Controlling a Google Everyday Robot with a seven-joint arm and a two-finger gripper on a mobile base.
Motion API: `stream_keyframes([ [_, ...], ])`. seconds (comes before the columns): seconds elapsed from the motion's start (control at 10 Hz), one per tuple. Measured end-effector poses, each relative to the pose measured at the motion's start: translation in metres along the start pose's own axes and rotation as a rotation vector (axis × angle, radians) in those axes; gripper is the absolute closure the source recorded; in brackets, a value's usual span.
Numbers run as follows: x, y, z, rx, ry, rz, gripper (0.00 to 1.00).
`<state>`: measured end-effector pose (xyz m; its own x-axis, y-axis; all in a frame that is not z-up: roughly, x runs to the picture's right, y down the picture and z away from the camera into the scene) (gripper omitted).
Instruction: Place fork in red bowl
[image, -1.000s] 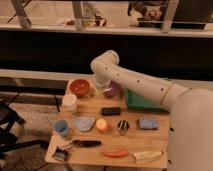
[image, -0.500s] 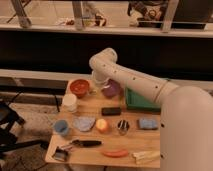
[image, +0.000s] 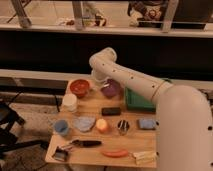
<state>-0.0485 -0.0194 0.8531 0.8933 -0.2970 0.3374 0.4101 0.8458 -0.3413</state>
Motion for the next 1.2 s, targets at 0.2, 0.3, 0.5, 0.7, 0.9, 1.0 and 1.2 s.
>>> stream_keyframes([
  [0.2, 0.0, -0.003, 0.002, 0.003, -0.002, -0.006, 1.0],
  [0.3, -0.004, -0.004, 0.0, 0.007, -0.013, -0.013, 1.0],
  [0.5, -0.013, -0.011, 0.001, 0.017, -0.039, -0.03, 1.0],
  [0.7, -0.018, -0.022, 0.001, 0.032, -0.067, -0.045, 1.0],
  [0.9, -0.022, -0.029, 0.002, 0.043, -0.083, -0.056, 1.0],
  [1.0, -0.025, -0.034, 0.003, 0.051, -0.095, -0.066, 1.0],
  [1.2, -0.027, -0.042, 0.006, 0.067, -0.112, -0.079, 1.0],
])
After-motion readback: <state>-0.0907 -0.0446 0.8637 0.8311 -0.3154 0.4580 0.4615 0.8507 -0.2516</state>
